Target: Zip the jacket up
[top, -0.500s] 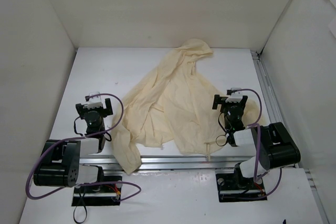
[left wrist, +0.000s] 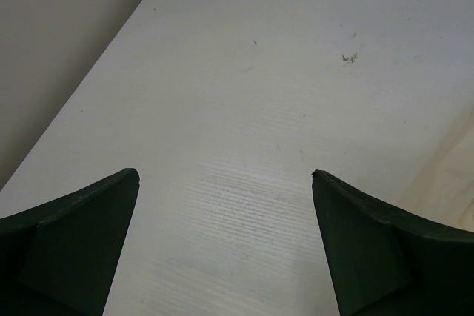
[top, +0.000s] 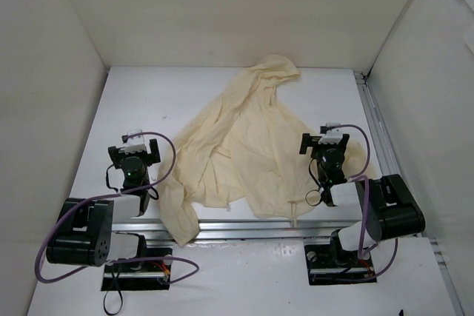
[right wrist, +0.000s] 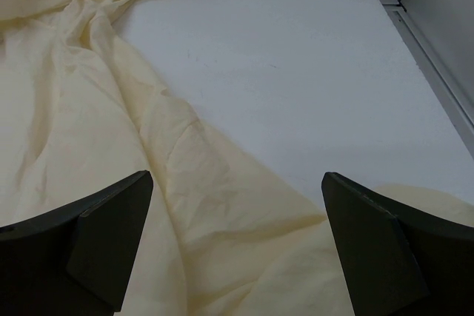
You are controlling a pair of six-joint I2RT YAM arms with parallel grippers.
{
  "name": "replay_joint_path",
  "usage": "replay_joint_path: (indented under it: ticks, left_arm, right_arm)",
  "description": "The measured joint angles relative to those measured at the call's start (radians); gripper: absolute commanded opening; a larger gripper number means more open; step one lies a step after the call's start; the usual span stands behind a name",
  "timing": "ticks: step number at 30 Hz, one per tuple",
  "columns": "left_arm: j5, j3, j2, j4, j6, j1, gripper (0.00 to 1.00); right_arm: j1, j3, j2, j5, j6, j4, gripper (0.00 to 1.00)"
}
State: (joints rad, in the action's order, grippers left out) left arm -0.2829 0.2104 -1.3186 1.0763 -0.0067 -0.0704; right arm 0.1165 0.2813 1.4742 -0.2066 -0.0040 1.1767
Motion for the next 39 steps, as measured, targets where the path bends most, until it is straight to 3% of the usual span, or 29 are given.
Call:
replay_joint_path:
  ticks: [7,10,13,17,21,23,29,39]
  left_arm:
    - [-0.051,0.135,0.171,-0.302,-0.003,-0.031,1.00]
    - [-0.076,0.259,0.267,-0.469,-0.032,-0.034,1.00]
    - [-0.092,0.433,0.328,-0.703,-0.095,-0.034,1.00]
    - [-0.054,0.694,0.338,-0.977,-0.162,-0.033,1.00]
    - [-0.001,0.829,0.325,-1.194,-0.197,-0.083,0.99]
    - [0.007,0.850,0.308,-1.288,-0.220,-0.141,0.97]
    - [0.026,0.780,0.256,-1.479,-0.316,-0.304,0.96]
    - [0.058,0.660,0.290,-1.562,-0.415,-0.369,0.97]
  right_arm:
    - [0.007,0.116,-0.169,-0.042,0.000,-0.255,0.98]
    - [0.041,0.275,-0.225,-0.095,0.002,-0.455,0.98]
    - [0.084,0.536,-0.227,-0.122,0.015,-0.757,0.97]
    - [0.169,0.826,-0.199,-0.196,0.033,-1.067,0.90]
    - [0.312,0.953,-0.173,-0.259,0.066,-1.361,0.65]
    - [0.380,0.978,-0.146,-0.273,0.110,-1.500,0.56]
    - [0.539,0.975,-0.014,-0.312,0.296,-1.825,0.47]
    - [0.582,0.805,0.086,-0.263,0.473,-1.978,0.44]
